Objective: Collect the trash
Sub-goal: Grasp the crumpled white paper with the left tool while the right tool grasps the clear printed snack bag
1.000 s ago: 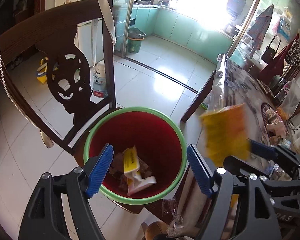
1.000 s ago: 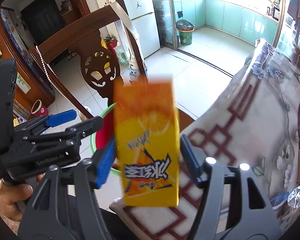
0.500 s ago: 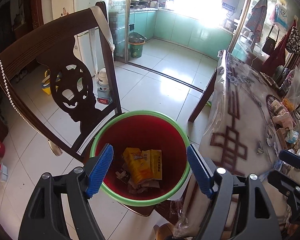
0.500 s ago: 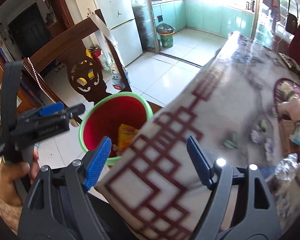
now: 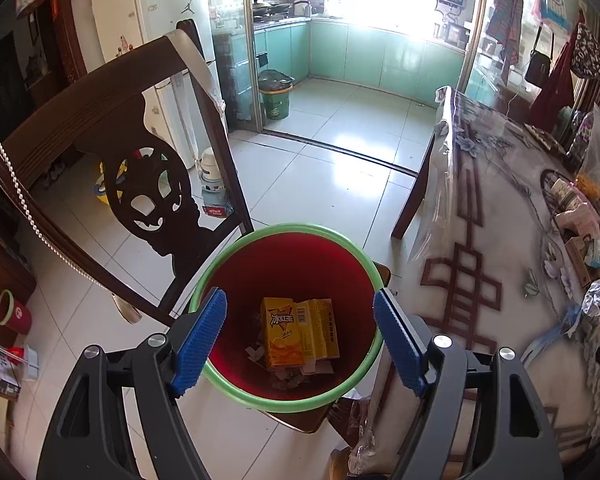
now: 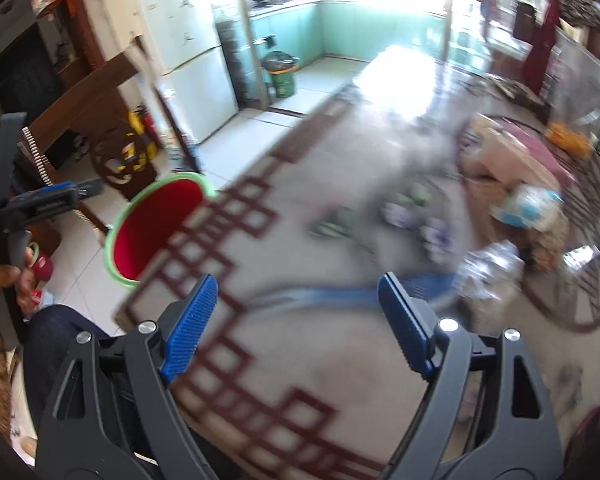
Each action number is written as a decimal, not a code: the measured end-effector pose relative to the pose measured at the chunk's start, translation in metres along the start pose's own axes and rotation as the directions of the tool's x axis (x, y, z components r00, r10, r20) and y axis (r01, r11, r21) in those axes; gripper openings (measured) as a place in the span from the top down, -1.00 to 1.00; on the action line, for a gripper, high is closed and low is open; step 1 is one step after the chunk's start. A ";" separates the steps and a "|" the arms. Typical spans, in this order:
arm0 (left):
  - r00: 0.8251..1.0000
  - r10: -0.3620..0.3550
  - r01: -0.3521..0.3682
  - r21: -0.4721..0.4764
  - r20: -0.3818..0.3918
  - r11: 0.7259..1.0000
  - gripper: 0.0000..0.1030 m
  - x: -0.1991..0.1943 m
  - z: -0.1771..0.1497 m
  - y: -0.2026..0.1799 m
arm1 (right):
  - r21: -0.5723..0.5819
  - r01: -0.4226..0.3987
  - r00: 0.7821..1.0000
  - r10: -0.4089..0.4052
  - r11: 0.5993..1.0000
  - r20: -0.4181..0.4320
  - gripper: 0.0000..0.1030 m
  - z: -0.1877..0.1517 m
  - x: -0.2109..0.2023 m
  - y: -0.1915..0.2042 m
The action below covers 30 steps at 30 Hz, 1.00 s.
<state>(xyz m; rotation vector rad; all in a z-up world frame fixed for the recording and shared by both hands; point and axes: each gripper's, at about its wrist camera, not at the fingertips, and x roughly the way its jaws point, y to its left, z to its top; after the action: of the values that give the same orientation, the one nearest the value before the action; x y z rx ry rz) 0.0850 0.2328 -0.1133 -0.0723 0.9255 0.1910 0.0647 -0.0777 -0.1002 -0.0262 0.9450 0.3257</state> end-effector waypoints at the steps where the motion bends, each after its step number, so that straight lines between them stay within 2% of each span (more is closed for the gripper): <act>1: 1.000 0.007 -0.007 0.007 0.001 1.000 -0.41 0.000 0.000 -0.002 | 0.024 0.024 1.000 -0.024 0.999 -0.007 -0.57 -0.006 -0.001 -0.017; 7: 0.999 0.034 -0.034 0.045 -0.008 0.998 -0.41 0.001 0.002 -0.012 | 0.178 0.162 0.987 -0.162 0.971 -0.014 -0.57 -0.024 -0.016 -0.114; 13: 0.999 0.035 -0.033 0.041 -0.036 0.999 -0.41 0.006 0.005 -0.022 | 0.348 0.310 0.948 -0.313 0.885 -0.048 -0.59 -0.030 -0.014 -0.223; 16: 0.997 0.058 -0.055 0.070 -0.041 0.996 -0.41 0.007 0.006 -0.031 | 0.402 0.338 0.940 -0.326 0.851 -0.100 -0.59 -0.033 0.002 -0.258; 20: 0.993 0.112 -0.108 0.150 -0.021 0.983 -0.41 0.001 0.008 -0.057 | 0.469 0.293 0.956 -0.258 0.833 -0.140 -0.59 -0.034 0.024 -0.285; 21: 0.996 0.086 -0.081 0.158 -0.020 0.984 -0.41 -0.003 0.007 -0.065 | 0.461 0.292 0.956 -0.260 0.838 -0.133 -0.59 -0.031 0.026 -0.285; 23: 0.999 -0.043 0.046 0.116 -0.029 0.992 -0.41 -0.010 0.007 -0.085 | 0.442 0.294 0.956 -0.272 0.848 -0.113 -0.57 -0.023 0.030 -0.288; 24: 0.992 -0.120 0.124 0.096 -0.044 0.988 -0.41 -0.011 0.006 -0.101 | 0.437 0.290 0.957 -0.269 0.851 -0.110 -0.52 -0.020 0.034 -0.291; 25: 0.984 -0.168 0.173 0.099 -0.060 0.980 -0.41 -0.010 0.005 -0.119 | 0.438 0.284 0.959 -0.262 0.853 -0.111 -0.26 -0.019 0.037 -0.293; 28: 0.962 -0.257 0.269 0.169 -0.092 0.948 -0.41 -0.007 -0.001 -0.185 | 0.423 0.265 0.964 -0.239 0.866 -0.114 -0.03 -0.019 0.041 -0.293; 30: 0.938 -0.321 0.343 0.218 -0.129 0.914 -0.41 -0.008 -0.007 -0.231 | 0.418 0.229 0.973 -0.202 0.879 -0.108 0.05 -0.017 0.036 -0.289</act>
<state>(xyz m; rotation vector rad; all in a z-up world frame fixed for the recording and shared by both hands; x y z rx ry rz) 0.1198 0.0042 -0.1159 -0.0165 1.0056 -0.2429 0.1535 -0.3455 -0.1735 0.2629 1.0477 -0.0970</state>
